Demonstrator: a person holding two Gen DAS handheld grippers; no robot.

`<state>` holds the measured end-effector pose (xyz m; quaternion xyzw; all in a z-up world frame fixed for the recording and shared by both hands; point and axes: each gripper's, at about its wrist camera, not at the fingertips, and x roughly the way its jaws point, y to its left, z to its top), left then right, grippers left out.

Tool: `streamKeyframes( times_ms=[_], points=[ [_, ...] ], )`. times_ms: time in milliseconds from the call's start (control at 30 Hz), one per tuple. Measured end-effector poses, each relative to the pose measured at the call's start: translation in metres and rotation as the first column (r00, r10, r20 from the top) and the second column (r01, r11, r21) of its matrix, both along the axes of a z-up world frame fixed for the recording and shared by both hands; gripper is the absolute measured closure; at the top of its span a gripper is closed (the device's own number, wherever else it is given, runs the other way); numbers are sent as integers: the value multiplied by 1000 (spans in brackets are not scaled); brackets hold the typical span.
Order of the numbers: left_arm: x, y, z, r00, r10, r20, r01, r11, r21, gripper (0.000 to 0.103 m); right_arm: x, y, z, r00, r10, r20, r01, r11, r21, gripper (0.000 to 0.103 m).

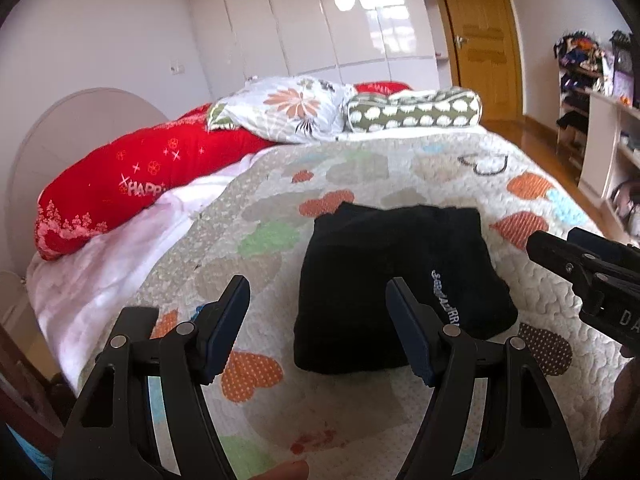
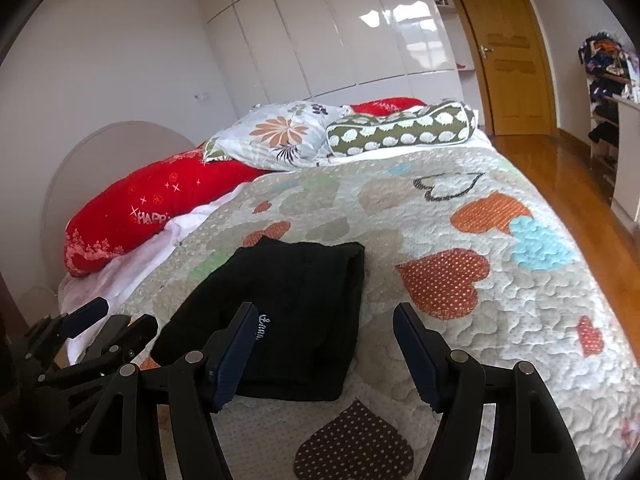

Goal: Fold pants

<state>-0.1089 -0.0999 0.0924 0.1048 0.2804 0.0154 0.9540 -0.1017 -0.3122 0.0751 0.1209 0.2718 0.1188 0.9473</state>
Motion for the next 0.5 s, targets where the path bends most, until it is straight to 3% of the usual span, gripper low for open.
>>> streamKeyframes(
  times_ms=[367, 500],
  points=[
    [-13, 26, 21, 995, -73, 71, 82, 989, -127, 32, -12, 29, 26, 999, 14, 32, -12, 998, -66, 32],
    [-14, 29, 22, 993, -97, 69, 106, 985, -139, 32, -15, 42, 26, 999, 30, 28, -28, 995, -91, 32]
  ],
)
